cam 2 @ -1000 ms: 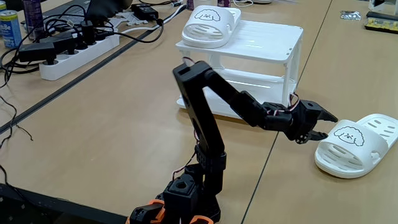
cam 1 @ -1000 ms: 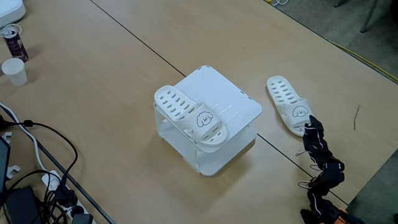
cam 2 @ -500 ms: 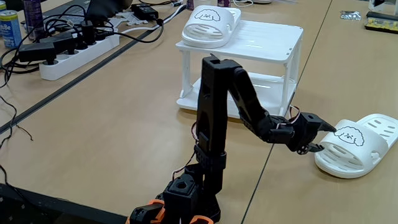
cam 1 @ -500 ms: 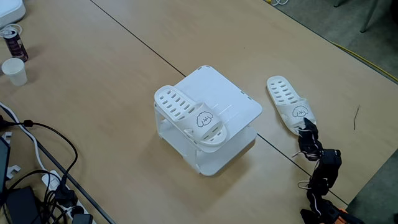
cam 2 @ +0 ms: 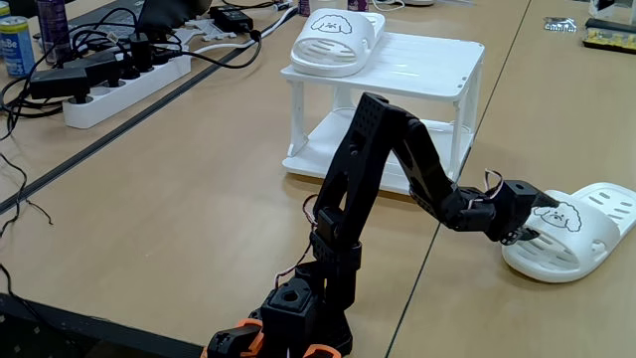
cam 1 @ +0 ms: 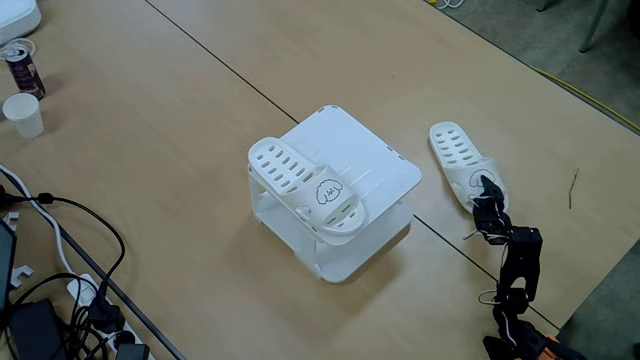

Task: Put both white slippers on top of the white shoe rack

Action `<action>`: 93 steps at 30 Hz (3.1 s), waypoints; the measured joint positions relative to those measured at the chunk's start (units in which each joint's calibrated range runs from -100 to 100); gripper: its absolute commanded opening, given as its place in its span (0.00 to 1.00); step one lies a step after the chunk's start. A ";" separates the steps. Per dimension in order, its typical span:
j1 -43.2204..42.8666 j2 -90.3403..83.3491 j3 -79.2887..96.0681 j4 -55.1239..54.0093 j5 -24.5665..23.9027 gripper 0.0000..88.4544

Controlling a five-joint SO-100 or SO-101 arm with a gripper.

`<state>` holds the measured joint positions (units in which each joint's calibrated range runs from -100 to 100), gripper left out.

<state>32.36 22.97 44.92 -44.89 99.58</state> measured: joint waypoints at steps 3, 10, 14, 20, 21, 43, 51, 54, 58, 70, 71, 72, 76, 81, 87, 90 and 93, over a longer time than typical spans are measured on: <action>0.00 0.25 -1.08 0.00 0.00 0.23; 0.00 0.25 -1.08 0.00 0.00 0.01; 0.30 0.25 -1.35 0.00 0.00 0.01; 0.37 -0.91 -5.48 2.15 0.00 0.01; 0.30 -1.90 -6.65 4.03 0.00 0.01; -18.58 -29.77 -33.60 54.59 0.00 0.01; -27.34 -30.52 -33.60 54.76 0.00 0.01; -29.59 -30.52 -33.60 54.76 0.00 0.01; -31.76 -30.52 -33.60 54.76 0.00 0.01; -32.88 -29.20 -33.96 54.76 0.00 0.01; -32.96 -28.37 -34.41 54.76 0.00 0.01; -33.03 -27.55 -34.86 54.76 0.00 0.01; -33.11 -24.33 -38.27 54.76 0.00 0.01; -33.11 -23.18 -40.43 54.76 0.00 0.01; -33.11 -23.18 -40.43 54.76 0.00 0.15; -33.11 -23.18 -40.43 54.76 0.00 0.25; -33.11 -23.18 -40.52 54.68 0.00 0.26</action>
<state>-0.75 -0.21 4.40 9.79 99.58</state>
